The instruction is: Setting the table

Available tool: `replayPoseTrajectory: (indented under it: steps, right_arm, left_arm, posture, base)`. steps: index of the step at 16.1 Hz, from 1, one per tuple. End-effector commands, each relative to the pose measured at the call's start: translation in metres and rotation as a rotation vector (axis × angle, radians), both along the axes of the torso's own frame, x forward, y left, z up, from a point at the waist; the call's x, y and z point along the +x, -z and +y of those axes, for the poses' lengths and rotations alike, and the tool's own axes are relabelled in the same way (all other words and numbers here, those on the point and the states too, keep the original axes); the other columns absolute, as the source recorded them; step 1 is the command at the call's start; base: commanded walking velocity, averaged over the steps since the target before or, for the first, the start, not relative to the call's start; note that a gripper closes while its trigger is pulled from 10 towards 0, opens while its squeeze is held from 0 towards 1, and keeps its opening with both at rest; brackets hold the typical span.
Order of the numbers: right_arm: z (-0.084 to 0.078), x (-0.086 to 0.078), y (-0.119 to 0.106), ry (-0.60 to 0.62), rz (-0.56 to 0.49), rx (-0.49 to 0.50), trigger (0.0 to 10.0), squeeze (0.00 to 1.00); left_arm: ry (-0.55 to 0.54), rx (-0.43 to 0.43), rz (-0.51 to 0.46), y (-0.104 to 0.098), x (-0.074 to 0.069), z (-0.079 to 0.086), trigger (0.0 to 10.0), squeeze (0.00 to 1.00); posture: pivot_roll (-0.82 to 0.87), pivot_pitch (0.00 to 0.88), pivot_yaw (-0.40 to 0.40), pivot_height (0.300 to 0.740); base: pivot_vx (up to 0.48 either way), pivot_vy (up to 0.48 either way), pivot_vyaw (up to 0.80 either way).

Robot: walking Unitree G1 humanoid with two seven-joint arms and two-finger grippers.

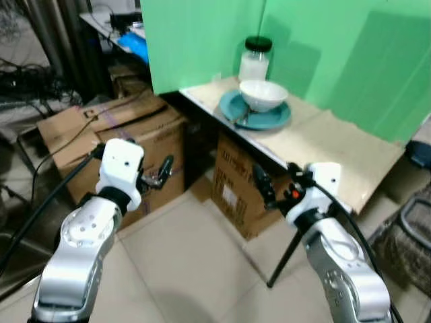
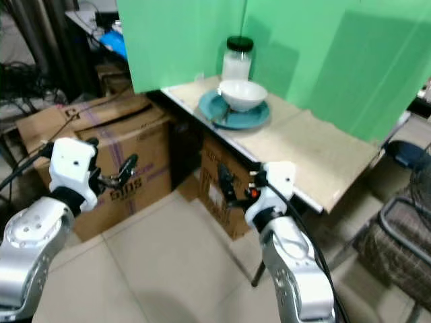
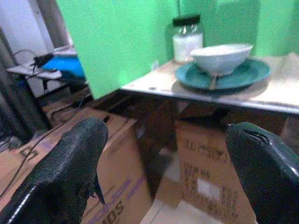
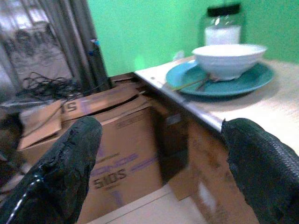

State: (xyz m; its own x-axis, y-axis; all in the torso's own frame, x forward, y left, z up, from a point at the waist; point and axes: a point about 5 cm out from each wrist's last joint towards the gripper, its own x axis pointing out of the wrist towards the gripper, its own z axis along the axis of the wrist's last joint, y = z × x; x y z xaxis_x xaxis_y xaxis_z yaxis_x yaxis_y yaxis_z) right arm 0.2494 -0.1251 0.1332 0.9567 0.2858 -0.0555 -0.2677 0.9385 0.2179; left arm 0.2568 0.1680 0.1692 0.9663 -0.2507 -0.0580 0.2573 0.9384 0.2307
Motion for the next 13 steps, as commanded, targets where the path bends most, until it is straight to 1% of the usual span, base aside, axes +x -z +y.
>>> replayPoseTrajectory:
  steps: [1, 5, 9, 13]
  right_arm:
    - [-0.0108, -0.0011, 0.0014, 0.037, 0.000, -0.015, 10.0, 1.00]
    - [-0.0099, -0.0023, 0.0031, 0.020, 0.009, -0.014, 10.0, 1.00]
    - [-0.0121, -0.0024, 0.0046, 0.037, 0.024, 0.017, 10.0, 1.00]
    - [-0.0125, -0.0026, 0.0036, 0.035, 0.022, 0.020, 10.0, 1.00]
  left_arm:
    - [0.037, -0.014, -0.007, -0.0019, 0.0004, -0.0096, 10.0, 0.00]
    - [0.045, -0.014, -0.006, -0.0016, -0.0010, -0.0106, 10.0, 0.00]
    - [0.050, -0.007, -0.009, -0.0021, -0.0008, -0.0117, 10.0, 0.00]
    - [0.052, -0.008, -0.008, -0.0019, -0.0009, -0.0125, 10.0, 0.00]
  posture:
    - [0.10, 0.000, -0.037, 0.740]
    - [0.11, 0.000, -0.044, 0.740]
    - [0.11, 0.000, -0.045, 0.740]
    - [0.11, 0.000, -0.050, 0.740]
  base:
    - [0.326, 0.000, 0.00]
    - [0.327, 0.000, 0.00]
    - [0.324, 0.000, 0.00]
    - [0.327, 0.000, 0.00]
